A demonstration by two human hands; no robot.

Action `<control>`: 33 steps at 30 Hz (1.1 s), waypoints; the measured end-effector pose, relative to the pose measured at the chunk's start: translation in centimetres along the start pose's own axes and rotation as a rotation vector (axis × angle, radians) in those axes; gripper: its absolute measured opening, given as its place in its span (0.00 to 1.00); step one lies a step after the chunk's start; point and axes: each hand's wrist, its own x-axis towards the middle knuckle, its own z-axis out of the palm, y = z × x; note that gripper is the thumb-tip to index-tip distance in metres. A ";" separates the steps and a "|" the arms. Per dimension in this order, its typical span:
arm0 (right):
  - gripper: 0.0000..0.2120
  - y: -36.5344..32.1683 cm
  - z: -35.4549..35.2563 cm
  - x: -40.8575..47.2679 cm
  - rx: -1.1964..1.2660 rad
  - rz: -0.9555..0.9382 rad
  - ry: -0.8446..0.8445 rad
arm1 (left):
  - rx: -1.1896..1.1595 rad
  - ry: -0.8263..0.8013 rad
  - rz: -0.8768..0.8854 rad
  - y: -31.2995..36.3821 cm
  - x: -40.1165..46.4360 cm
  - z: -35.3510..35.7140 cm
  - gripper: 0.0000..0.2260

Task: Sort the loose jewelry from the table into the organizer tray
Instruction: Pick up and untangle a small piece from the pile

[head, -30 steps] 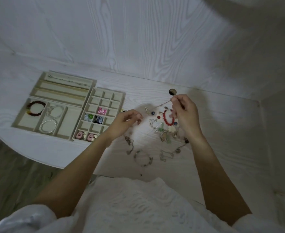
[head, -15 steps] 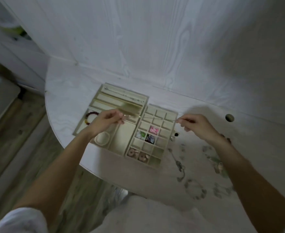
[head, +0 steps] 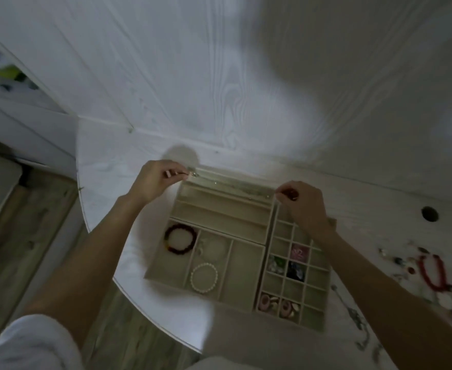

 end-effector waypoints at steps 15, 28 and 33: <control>0.03 0.7 1.2 -2.3 -0.166 -0.055 -0.120 | 0.555 -0.066 0.493 -2.3 -1.1 1.7 0.05; 0.13 0.4 4.4 -1.7 -0.447 -0.377 -0.166 | 0.672 -0.034 0.644 -3.1 0.0 2.4 0.09; 0.06 -0.5 4.0 -2.2 -0.543 -0.380 -0.052 | 0.655 -0.029 0.638 -3.1 0.0 1.8 0.03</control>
